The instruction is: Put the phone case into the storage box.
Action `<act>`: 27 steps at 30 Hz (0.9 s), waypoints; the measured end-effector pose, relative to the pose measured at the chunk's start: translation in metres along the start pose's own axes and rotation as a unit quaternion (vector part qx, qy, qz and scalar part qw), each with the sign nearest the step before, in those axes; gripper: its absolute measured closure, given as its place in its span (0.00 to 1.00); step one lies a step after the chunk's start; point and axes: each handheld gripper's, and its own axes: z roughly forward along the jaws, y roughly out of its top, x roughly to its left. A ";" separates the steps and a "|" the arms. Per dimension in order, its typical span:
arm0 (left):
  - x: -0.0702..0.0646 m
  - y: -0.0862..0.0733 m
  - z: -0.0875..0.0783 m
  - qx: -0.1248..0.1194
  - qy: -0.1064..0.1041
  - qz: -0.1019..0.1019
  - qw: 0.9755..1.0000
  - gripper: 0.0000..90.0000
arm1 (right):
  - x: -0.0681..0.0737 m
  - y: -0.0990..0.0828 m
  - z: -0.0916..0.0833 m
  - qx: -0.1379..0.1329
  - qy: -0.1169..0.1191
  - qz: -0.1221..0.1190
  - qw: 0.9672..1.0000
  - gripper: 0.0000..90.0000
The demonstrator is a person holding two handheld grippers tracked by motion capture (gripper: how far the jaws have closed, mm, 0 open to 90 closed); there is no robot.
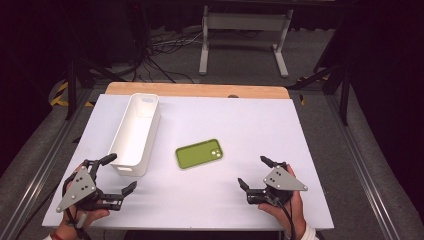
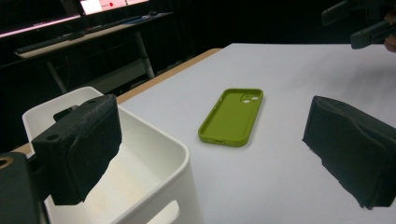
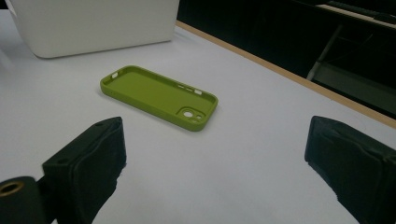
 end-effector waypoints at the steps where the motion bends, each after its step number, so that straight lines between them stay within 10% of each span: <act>1: 0.000 0.000 0.001 -0.003 -0.003 -0.003 1.000 0.05 | 0.000 0.000 0.001 0.002 0.000 -0.002 1.000 0.07; 27: -0.001 -0.005 0.006 0.010 -0.008 -0.003 1.000 0.04 | -0.018 0.026 0.024 0.057 0.017 0.019 0.998 0.09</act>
